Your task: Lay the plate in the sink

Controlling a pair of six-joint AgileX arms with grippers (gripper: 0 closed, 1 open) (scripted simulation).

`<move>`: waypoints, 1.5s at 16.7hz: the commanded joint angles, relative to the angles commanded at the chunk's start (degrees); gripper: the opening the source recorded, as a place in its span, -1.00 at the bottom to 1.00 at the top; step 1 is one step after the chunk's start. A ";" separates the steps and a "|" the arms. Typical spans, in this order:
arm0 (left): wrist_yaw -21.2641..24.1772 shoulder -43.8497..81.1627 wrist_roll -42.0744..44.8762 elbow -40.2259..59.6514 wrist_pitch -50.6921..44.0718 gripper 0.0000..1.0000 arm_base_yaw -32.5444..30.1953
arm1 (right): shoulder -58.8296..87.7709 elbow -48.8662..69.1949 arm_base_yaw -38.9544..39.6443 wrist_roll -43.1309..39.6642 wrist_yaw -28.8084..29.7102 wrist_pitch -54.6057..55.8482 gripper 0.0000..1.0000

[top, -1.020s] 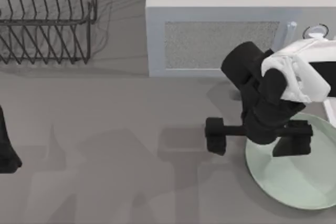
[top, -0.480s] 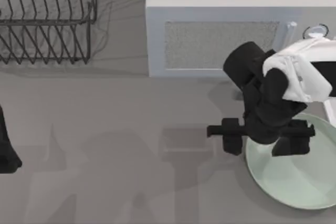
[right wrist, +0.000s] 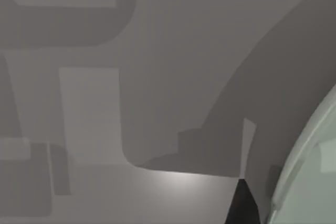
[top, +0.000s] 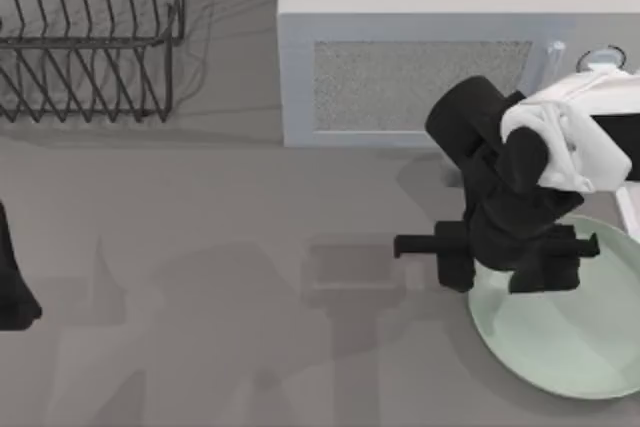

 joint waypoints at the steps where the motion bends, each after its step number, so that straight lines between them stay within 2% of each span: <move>1: 0.00 0.00 0.00 0.00 0.00 1.00 0.00 | 0.00 0.00 0.00 0.00 0.00 0.00 -1.00; 4: 0.00 0.00 0.00 0.00 0.00 1.00 0.00 | 0.00 0.00 0.00 0.00 0.00 0.00 -1.00; 6: 0.00 0.00 0.00 0.00 0.00 1.00 0.00 | -5.47 0.74 -0.96 -0.52 1.12 -0.30 -1.00; 9: 0.00 0.00 0.00 0.00 0.00 1.00 0.00 | -4.98 4.53 -0.43 -0.41 1.04 -4.17 -1.00; 12: 0.00 0.00 0.00 0.00 0.00 1.00 0.00 | -4.49 13.72 0.15 -0.32 0.94 -13.49 -1.00; 20: 0.00 0.00 0.00 0.00 0.00 1.00 0.00 | -5.14 49.79 -0.79 -0.71 1.01 -50.31 -1.00; 25: 0.00 0.00 0.00 0.00 0.00 1.00 0.00 | -6.43 58.44 -1.60 -1.16 1.06 -58.94 -1.00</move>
